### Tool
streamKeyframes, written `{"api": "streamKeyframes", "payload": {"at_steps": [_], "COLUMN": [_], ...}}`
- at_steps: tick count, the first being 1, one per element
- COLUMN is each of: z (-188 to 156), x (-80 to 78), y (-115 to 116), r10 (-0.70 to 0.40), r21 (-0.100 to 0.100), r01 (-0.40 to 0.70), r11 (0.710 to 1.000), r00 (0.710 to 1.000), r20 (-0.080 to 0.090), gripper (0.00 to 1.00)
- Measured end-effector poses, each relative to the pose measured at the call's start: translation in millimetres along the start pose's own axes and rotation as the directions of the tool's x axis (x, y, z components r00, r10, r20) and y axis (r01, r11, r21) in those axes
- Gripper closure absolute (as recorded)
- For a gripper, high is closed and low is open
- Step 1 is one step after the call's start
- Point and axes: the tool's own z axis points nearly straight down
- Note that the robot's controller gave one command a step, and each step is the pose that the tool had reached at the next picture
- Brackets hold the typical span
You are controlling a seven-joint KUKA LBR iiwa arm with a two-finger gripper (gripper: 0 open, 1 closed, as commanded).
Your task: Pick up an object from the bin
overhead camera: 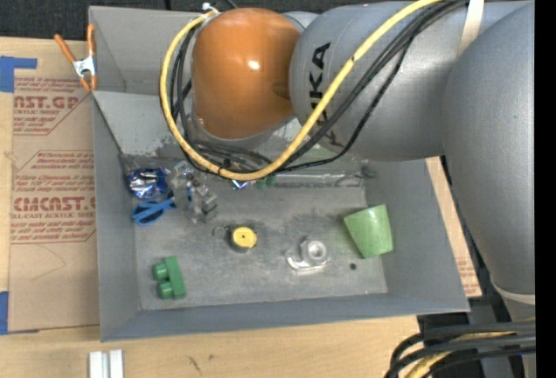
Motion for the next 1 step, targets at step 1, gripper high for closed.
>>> {"api": "streamKeyframes", "payload": {"at_steps": [1], "z": [71.2], "x": [-3.9], "y": [34.8], "r10": [0.121], "r21": [-0.004], "r01": [-0.121], "r11": [0.993], "r00": [0.993], "r20": [-0.003], "gripper": [1.00]}}
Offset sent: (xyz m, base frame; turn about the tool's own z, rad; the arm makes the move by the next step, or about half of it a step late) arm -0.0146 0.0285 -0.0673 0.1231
